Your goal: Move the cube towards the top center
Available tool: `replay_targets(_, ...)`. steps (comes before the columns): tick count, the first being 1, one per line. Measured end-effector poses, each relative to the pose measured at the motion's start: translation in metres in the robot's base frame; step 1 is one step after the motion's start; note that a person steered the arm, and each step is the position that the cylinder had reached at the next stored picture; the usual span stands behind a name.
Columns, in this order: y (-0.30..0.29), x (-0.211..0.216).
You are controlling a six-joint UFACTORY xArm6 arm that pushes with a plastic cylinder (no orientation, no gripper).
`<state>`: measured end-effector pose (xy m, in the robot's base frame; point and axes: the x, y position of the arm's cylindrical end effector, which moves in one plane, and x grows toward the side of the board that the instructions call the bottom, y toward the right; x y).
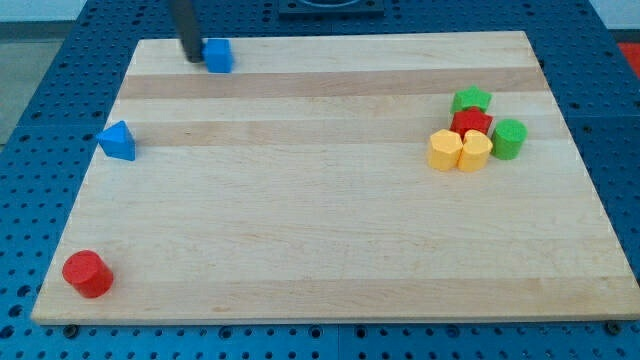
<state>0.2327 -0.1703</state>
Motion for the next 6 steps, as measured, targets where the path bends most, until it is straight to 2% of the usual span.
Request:
replay_targets(1, 0.057, -0.008)
replay_targets(2, 0.068, -0.008)
replay_targets(3, 0.024, 0.008)
replay_targets(4, 0.035, 0.043)
replay_targets(6, 0.125, 0.028)
